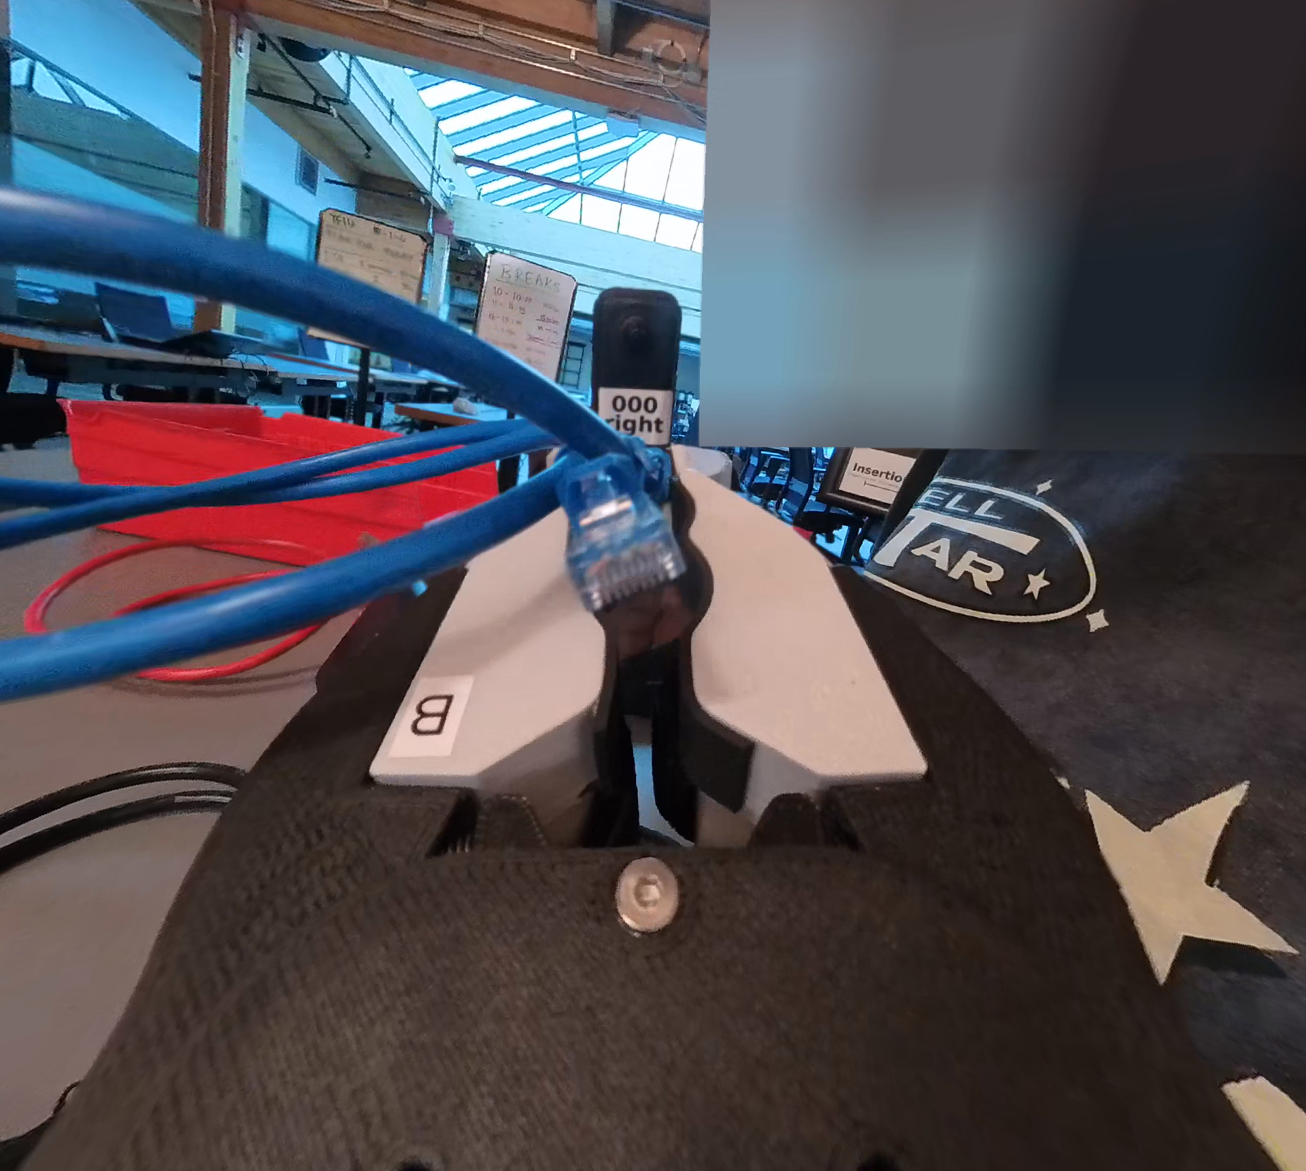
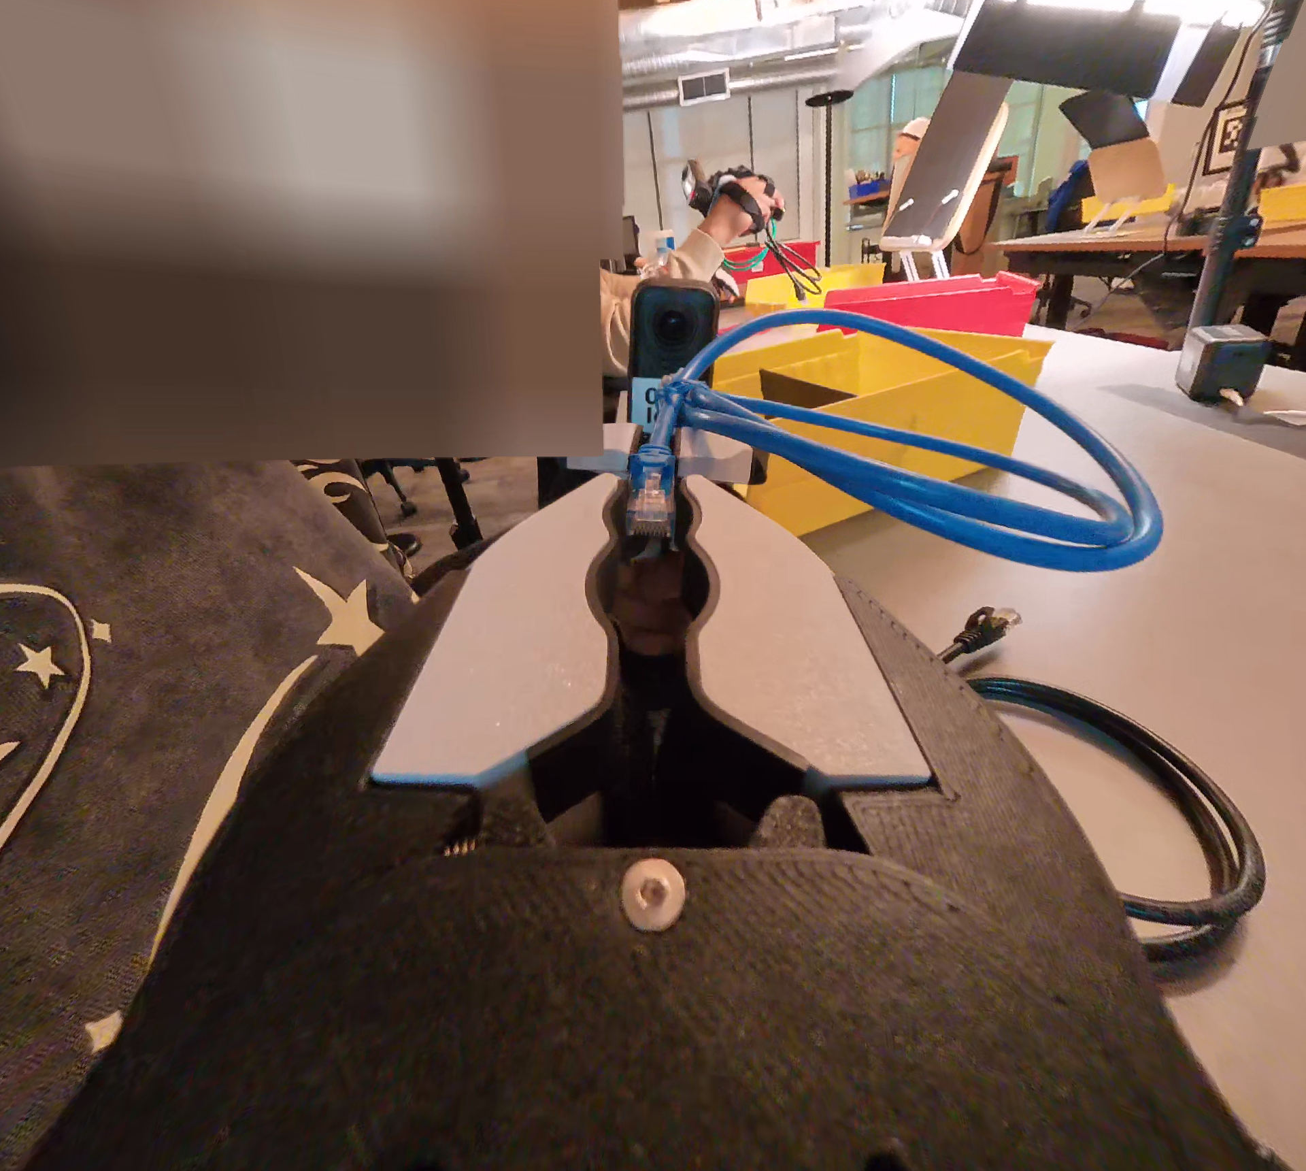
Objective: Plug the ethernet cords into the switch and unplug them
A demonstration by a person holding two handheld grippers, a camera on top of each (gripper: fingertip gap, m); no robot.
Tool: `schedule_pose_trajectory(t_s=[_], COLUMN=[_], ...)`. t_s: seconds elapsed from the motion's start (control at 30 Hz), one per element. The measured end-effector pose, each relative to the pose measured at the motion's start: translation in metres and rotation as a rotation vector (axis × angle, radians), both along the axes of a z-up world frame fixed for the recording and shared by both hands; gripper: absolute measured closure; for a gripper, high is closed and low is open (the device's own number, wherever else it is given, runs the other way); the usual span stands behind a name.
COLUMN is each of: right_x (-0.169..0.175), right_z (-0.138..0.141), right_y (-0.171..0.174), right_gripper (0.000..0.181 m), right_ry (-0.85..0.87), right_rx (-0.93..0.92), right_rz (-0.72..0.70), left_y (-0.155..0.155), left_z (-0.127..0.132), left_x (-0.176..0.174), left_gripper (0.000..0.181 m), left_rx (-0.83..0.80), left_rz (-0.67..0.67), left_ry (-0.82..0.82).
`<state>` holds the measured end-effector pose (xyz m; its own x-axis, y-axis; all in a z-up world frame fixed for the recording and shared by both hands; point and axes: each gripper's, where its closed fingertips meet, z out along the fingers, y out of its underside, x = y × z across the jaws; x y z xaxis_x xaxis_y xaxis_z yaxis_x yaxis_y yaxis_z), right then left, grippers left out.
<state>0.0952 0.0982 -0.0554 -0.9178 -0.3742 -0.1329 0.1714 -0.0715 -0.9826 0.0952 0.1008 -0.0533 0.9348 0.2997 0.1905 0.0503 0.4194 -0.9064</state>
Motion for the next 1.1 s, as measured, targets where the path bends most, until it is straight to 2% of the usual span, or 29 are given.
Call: schedule_pose_trajectory(t_s=[0.57,0.63,0.7,0.8,0.93,1.03,1.1], right_x=[0.002,-0.007,-0.024,-0.056,-0.084,-0.097,-0.104], right_z=[-0.003,0.002,0.010,0.004,-0.023,-0.046,-0.058], right_y=[0.002,0.010,0.025,0.047,0.067,0.078,0.081], right_gripper=[0.169,0.155,0.150,0.142,0.128,0.125,0.132], right_ry=[0.078,0.118,0.133,0.194,0.282,0.436,0.591], right_rx=[0.034,0.021,0.016,0.114,0.379,0.561,0.610], right_rz=[-0.005,-0.056,-0.131,-0.274,-0.358,-0.341,-0.284], left_y=[0.007,0.006,-0.004,-0.018,-0.030,-0.033,-0.032], left_z=[-0.004,-0.004,-0.002,0.001,0.000,0.001,0.001], left_x=[0.001,-0.002,-0.008,-0.017,-0.028,-0.029,-0.028], left_gripper=[0.170,0.170,0.170,0.170,0.170,0.170,0.170], left_rx=[-0.072,-0.074,-0.042,-0.012,-0.015,-0.002,0.011], left_rz=[0.019,0.045,0.097,0.193,0.324,0.334,0.319], left_ry=[0.029,0.030,0.019,0.015,0.012,0.018,0.011])
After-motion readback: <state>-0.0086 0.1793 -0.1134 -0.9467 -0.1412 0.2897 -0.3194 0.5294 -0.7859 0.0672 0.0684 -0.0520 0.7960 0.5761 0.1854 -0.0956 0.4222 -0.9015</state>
